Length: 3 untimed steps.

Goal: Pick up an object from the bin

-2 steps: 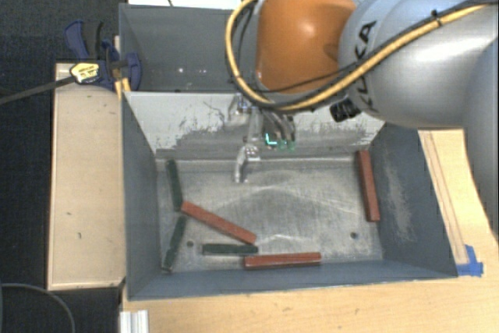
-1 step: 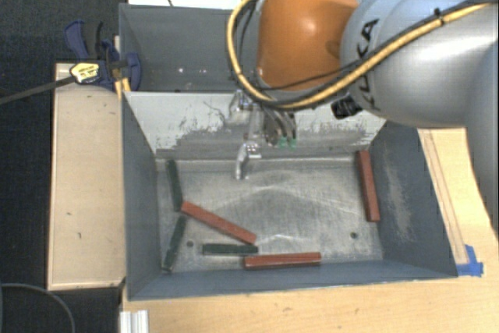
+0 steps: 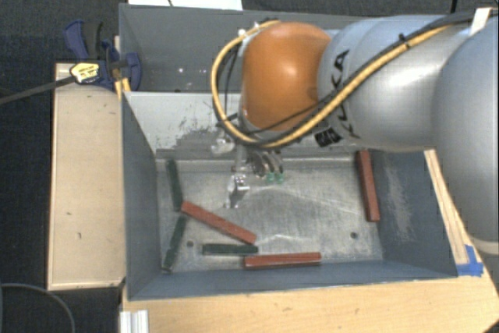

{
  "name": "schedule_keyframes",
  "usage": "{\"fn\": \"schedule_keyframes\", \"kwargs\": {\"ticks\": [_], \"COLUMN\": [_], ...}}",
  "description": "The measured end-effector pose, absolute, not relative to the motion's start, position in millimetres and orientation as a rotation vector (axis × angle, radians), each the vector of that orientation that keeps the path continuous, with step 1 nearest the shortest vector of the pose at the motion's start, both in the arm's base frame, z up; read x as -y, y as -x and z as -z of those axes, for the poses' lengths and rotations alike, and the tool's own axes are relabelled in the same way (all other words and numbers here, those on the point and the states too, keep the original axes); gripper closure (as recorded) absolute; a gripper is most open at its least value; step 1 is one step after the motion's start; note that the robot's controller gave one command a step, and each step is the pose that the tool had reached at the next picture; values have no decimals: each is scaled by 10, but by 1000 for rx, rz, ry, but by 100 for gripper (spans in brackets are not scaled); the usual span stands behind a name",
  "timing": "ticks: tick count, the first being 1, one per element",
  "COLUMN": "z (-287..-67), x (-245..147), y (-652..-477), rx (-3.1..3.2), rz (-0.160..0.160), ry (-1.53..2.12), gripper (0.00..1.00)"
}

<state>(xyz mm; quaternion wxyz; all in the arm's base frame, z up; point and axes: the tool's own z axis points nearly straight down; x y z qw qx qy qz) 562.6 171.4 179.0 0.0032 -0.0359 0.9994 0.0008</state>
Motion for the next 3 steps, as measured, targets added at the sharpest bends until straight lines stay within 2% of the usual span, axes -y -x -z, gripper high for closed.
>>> {"fn": "schedule_keyframes", "kwargs": {"ticks": [1, 2, 3], "z": [-911, -911, -2068], "x": [-2101, -2100, -1968], "y": [-4859, -4859, -5123], "rx": [-3141, -3141, -3140], "rz": [-2, -2, -2], "ry": [-7, -11, -29], "gripper": [100, 100, 100]}}
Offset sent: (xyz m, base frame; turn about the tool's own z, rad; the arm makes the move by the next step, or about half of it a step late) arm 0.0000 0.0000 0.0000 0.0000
